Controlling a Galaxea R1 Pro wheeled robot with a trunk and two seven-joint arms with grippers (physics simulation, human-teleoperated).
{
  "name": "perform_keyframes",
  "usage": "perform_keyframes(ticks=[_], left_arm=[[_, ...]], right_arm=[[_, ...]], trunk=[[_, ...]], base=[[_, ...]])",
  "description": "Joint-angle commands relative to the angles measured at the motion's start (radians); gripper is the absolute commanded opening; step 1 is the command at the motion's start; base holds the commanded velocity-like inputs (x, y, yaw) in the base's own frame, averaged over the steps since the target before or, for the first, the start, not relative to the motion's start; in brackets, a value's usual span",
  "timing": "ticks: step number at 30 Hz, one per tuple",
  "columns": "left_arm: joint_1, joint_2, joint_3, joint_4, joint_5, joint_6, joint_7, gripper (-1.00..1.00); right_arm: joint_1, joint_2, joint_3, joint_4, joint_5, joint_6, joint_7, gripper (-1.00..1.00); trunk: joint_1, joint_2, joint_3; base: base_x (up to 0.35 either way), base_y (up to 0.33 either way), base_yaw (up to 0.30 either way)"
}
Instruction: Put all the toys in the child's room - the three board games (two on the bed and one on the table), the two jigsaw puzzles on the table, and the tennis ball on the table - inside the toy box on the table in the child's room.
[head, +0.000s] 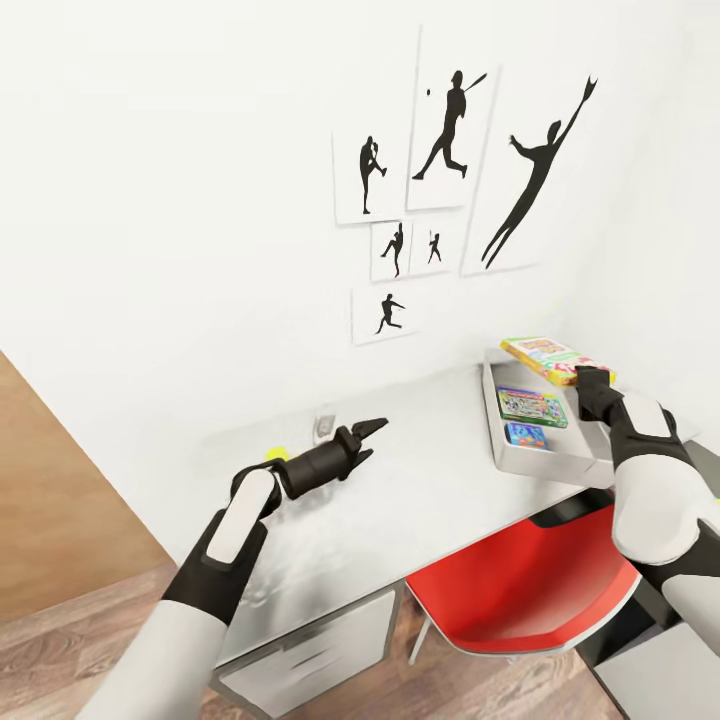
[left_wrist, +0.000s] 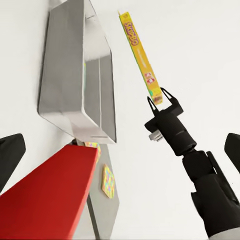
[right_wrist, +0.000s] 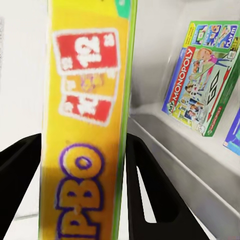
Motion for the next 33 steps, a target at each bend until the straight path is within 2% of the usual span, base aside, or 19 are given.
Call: perform_keyframes(ticks=[1, 3, 8, 12, 22, 33], left_arm=[[-0.001, 0.0, -0.016, -0.005, 0.016, 0.001, 0.025, 1.0], [0.0, 0.0, -0.043, -0.013, 0.042, -0.003, 0.065, 1.0], [0.003, 0.0, -0.073, -0.022, 0.069, -0.007, 0.109, 1.0], [0.004, 0.0, -0.083, -0.032, 0.079, -0.008, 0.127, 1.0], [0.008, 0.0, -0.09, -0.063, 0.089, -0.008, 0.146, 1.0], [0.01, 0.0, -0.092, -0.071, 0.092, -0.008, 0.152, 1.0]], right_arm=[[-0.001, -0.001, -0.002, -0.003, -0.01, 0.004, -0.008, -1.0], [-0.001, -0.01, -0.003, -0.004, -0.01, 0.004, -0.008, -1.0], [-0.001, -0.033, -0.003, -0.004, -0.012, 0.004, -0.008, -1.0], [0.0, -0.041, -0.003, -0.004, -0.012, 0.004, -0.008, -1.0], [-0.001, -0.043, -0.003, 0.003, -0.012, 0.002, -0.008, -1.0], [-0.001, -0.043, -0.002, 0.01, -0.012, -0.023, -0.009, -1.0]], trunk=[[0.001, -0.002, -0.002], [0.001, -0.002, -0.002], [0.001, -0.002, -0.002], [0.001, -0.002, -0.002], [0.001, -0.002, -0.004], [0.001, -0.002, -0.017]], base=[[0.0, 0.0, 0.001], [0.0, 0.0, 0.001], [0.0, 0.0, 0.0], [0.0, 0.0, 0.0], [0.0, 0.0, 0.006], [0.0, 0.0, 0.056]])
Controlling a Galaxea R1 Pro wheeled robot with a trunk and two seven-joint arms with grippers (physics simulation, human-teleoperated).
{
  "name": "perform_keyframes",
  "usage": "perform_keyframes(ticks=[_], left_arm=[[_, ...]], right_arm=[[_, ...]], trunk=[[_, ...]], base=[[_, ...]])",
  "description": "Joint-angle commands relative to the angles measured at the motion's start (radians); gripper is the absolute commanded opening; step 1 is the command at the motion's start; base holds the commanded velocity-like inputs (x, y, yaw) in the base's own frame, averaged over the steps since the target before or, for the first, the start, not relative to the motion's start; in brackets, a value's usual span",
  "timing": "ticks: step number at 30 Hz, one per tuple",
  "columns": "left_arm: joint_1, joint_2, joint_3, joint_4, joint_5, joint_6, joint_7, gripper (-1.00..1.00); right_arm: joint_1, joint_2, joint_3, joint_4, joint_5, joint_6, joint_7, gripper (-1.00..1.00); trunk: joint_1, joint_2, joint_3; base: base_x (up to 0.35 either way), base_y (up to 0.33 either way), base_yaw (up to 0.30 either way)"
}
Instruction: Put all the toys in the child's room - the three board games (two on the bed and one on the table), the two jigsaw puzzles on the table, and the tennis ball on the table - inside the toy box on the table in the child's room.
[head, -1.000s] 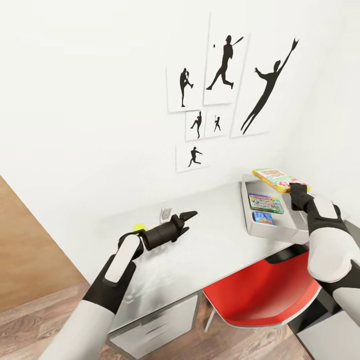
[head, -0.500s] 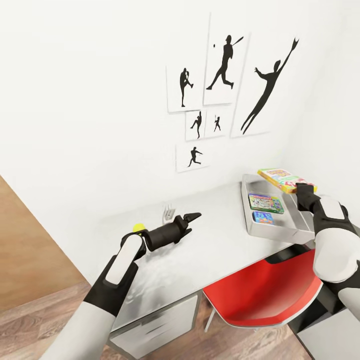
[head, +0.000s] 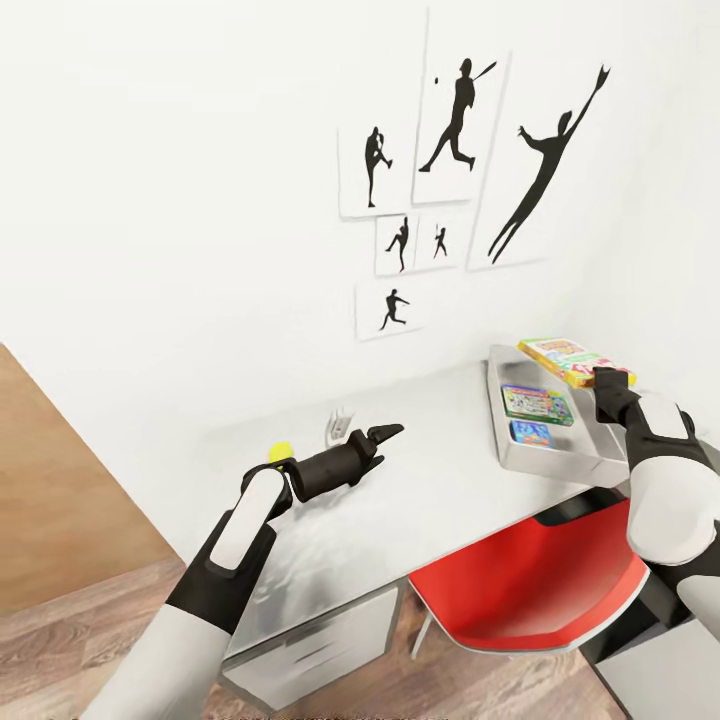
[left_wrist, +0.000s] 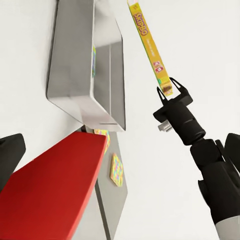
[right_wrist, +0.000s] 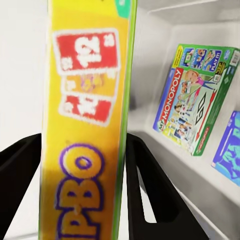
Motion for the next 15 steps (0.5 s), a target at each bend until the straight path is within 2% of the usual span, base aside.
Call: perform_keyframes(ticks=[1, 15], left_arm=[[-0.001, 0.0, 0.0, -0.001, 0.008, 0.003, 0.007, 1.0], [-0.001, 0.0, 0.0, -0.001, 0.008, 0.003, 0.008, 1.0]], right_arm=[[-0.001, 0.0, -0.002, -0.001, -0.01, 0.002, -0.008, -1.0], [-0.002, -0.001, -0.002, 0.007, -0.01, -0.01, -0.008, -1.0]], trunk=[[0.001, -0.002, -0.003], [0.001, -0.002, -0.025]], base=[[0.0, 0.0, 0.072], [0.0, 0.0, 0.078]])
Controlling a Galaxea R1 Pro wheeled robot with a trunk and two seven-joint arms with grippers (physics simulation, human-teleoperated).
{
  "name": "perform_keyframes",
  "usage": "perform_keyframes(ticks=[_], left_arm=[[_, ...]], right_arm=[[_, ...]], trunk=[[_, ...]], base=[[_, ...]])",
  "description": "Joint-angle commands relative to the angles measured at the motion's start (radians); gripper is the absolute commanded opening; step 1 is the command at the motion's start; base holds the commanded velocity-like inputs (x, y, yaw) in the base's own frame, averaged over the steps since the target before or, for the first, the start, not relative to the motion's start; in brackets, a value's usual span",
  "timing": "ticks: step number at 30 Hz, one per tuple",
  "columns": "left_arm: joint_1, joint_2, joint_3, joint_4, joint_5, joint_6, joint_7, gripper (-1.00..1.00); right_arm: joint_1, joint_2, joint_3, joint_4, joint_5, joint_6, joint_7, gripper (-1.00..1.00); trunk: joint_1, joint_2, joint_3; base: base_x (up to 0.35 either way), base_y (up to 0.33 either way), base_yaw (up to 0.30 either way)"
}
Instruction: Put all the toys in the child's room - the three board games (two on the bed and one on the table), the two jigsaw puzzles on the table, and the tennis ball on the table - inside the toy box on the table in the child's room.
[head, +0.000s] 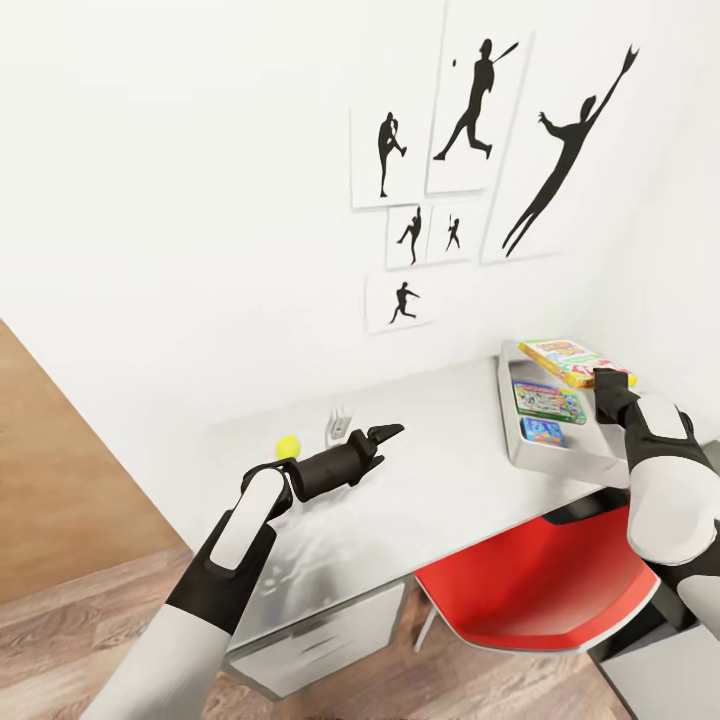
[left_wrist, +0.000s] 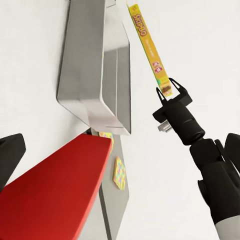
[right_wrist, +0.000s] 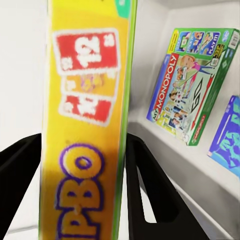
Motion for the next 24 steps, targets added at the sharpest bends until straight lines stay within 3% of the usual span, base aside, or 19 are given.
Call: perform_keyframes(ticks=[1, 24], left_arm=[[-0.001, 0.0, 0.0, -0.001, 0.008, 0.003, 0.006, 1.0], [-0.002, 0.0, 0.0, 0.004, 0.006, 0.003, 0.007, 1.0]], right_arm=[[-0.001, 0.0, -0.002, -0.002, -0.01, 0.004, -0.008, -1.0], [0.0, -0.006, -0.004, -0.009, -0.011, -0.029, -0.007, -1.0]], trunk=[[0.001, -0.002, -0.004], [0.001, -0.002, -0.025]], base=[[0.0, 0.0, 0.08], [0.0, 0.0, 0.049]])
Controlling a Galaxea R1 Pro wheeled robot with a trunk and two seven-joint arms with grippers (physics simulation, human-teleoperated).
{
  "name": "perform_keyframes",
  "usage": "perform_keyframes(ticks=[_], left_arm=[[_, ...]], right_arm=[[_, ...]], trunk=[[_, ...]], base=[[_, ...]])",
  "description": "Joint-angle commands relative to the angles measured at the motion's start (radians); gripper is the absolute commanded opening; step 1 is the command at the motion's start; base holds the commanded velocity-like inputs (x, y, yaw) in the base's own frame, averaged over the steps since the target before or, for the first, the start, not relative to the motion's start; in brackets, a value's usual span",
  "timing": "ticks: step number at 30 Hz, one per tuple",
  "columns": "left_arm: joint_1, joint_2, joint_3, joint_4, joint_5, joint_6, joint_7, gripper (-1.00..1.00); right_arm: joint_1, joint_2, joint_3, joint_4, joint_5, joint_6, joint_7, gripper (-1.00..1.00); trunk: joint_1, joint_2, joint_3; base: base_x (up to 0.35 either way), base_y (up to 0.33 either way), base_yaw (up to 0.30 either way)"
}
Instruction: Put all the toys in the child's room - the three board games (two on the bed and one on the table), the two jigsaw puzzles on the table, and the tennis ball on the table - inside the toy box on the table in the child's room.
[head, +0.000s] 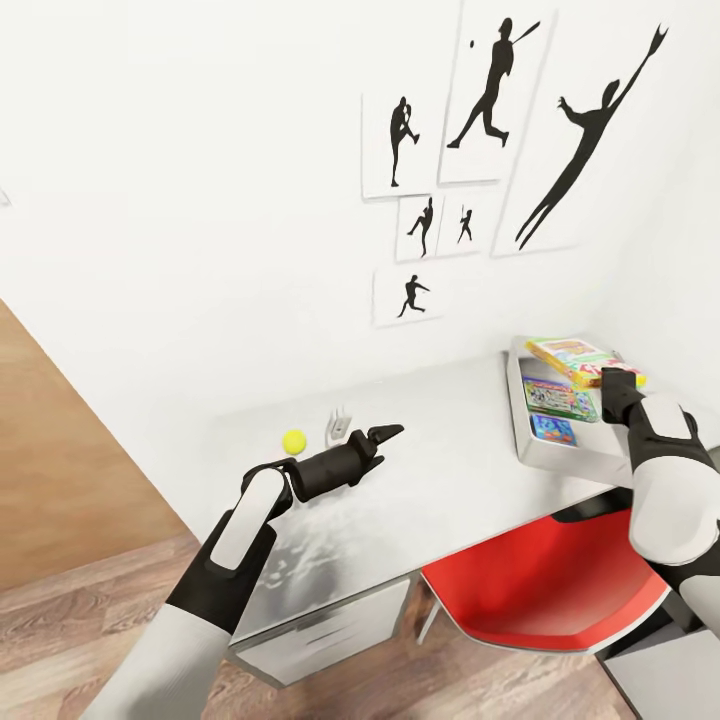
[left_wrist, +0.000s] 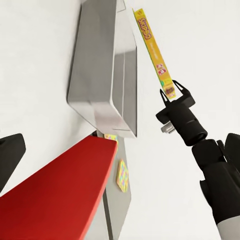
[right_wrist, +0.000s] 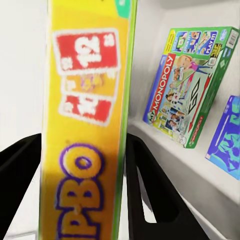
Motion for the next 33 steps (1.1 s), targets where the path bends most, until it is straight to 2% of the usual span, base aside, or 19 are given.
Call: perform_keyframes(ticks=[1, 14, 33], left_arm=[[-0.001, 0.0, 0.0, -0.001, 0.008, 0.003, 0.006, 1.0], [-0.001, -0.001, 0.0, 0.004, 0.007, 0.003, 0.006, 1.0], [-0.001, -0.002, -0.001, 0.006, 0.005, 0.003, 0.006, 1.0]], right_arm=[[-0.001, 0.0, -0.002, -0.002, -0.01, 0.005, -0.007, -1.0], [0.0, -0.015, -0.003, -0.01, -0.009, -0.012, -0.007, -1.0], [-0.001, -0.018, 0.0, 0.001, -0.012, -0.065, -0.006, -1.0]], trunk=[[0.001, -0.002, -0.002], [0.001, -0.002, -0.003], [0.001, -0.002, -0.003]], base=[[0.0, 0.0, 0.007], [0.0, 0.0, 0.002], [0.0, 0.0, 0.0]])
